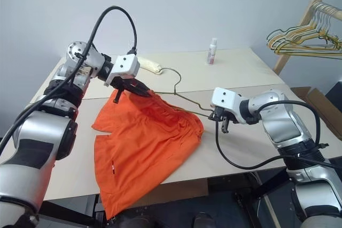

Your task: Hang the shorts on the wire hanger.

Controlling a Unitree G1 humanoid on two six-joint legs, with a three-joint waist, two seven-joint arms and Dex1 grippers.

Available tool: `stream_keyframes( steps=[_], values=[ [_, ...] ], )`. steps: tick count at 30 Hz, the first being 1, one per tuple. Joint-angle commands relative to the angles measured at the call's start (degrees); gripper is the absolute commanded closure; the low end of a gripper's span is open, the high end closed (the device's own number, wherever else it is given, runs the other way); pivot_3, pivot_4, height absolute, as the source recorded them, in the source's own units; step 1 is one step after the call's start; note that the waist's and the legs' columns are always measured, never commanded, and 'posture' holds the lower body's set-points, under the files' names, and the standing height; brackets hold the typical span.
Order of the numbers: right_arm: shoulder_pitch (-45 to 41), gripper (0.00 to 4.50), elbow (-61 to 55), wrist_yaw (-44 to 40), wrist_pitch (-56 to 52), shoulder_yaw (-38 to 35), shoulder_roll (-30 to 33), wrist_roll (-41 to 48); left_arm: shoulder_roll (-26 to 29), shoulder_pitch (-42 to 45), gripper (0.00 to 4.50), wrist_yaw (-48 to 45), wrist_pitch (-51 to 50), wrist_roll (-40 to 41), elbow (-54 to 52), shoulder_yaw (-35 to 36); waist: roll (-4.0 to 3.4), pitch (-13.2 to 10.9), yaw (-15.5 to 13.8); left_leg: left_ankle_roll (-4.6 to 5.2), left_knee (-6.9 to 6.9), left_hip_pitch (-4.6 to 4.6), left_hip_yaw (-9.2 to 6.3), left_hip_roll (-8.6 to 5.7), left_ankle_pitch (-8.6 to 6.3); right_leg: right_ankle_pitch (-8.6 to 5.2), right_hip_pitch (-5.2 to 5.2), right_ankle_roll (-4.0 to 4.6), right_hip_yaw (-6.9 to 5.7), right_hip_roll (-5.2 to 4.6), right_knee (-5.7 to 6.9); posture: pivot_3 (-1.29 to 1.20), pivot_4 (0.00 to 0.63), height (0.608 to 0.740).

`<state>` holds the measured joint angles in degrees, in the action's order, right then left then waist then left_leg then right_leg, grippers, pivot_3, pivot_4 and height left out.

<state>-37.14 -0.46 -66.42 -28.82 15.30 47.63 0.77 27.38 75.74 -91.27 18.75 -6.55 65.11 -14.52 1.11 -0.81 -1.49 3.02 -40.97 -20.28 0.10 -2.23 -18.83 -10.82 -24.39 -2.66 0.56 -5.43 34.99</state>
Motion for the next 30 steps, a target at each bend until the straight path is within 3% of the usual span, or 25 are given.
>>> stream_keyframes(
  steps=[1, 7, 10, 13, 20, 24, 30],
  values=[
    [-1.3, 4.5, -2.7, 0.9, 1.6, -2.3, -0.2, 0.8, 0.4, 0.0, 4.49, 1.6, 1.1, -1.2, 0.0, -0.2, 0.0, 0.0, 0.1, 0.0, 0.0, 0.0, 0.0, 0.0, 0.0, 0.0, 0.0, 0.0, 0.0, 0.0, 0.0, 0.04, 0.0, 0.74],
    [2.1, 4.5, -4.4, 1.6, 9.8, -3.0, 0.8, 0.4, 0.7, -0.1, 4.49, 6.1, 3.1, -1.4, 0.3, 0.7, 0.0, 0.0, 0.2, 0.0, 0.01, 0.0, -0.02, 0.0, 0.0, 0.0, 0.0, 0.0, 0.0, 0.0, -0.01, 0.04, 0.0, 0.74],
    [2.4, 3.75, -3.8, 4.5, 5.4, -2.8, 0.5, -1.3, 1.7, 0.0, 4.5, 5.6, 3.8, -0.7, 0.3, 1.5, 0.0, 0.0, 0.4, -0.01, 0.0, 0.0, 0.01, -0.01, 0.01, 0.0, 0.0, -0.01, 0.02, -0.01, 0.0, 0.03, 0.0, 0.74],
    [4.3, 2.71, -4.4, 5.4, 3.4, -5.0, 1.3, 0.1, 2.9, 0.2, 4.5, 4.8, 3.9, -0.2, 0.1, 2.0, 0.01, 0.0, 0.8, -0.01, -0.01, 0.01, 0.01, 0.01, 0.0, 0.01, 0.0, -0.01, 0.02, 0.0, 0.02, 0.03, 0.0, 0.74],
    [9.2, 0.26, -6.8, 10.7, -10.3, -18.0, 0.9, 7.8, 5.6, -0.4, 4.5, 3.8, 4.2, 0.2, -0.2, 3.0, 0.01, 0.0, 0.8, 0.0, 0.0, -0.01, 0.01, 0.01, 0.0, 0.01, -0.01, -0.01, 0.05, -0.03, 0.01, 0.03, 0.0, 0.74],
    [15.9, 0.26, -12.9, 13.1, -17.8, -22.8, -2.9, 14.5, 5.8, -1.0, 4.5, 4.9, 3.9, 0.3, -0.5, 3.7, 0.07, 0.0, 0.6, 0.08, 0.0, 0.02, -0.05, 0.05, -0.04, 0.01, 0.05, -0.02, 0.0, 0.0, 0.0, 0.03, 0.0, 0.74],
    [20.1, 0.26, -16.4, 22.3, -21.4, -20.8, -18.4, 19.8, 5.9, -1.7, 4.5, 5.4, 3.5, 0.7, -0.8, 4.2, 0.04, 0.0, 1.0, 0.08, -0.03, 0.08, 0.05, 0.07, -0.04, 0.02, 0.01, -0.02, 0.14, 0.02, 0.15, 0.04, 0.0, 0.74]
  ],
)
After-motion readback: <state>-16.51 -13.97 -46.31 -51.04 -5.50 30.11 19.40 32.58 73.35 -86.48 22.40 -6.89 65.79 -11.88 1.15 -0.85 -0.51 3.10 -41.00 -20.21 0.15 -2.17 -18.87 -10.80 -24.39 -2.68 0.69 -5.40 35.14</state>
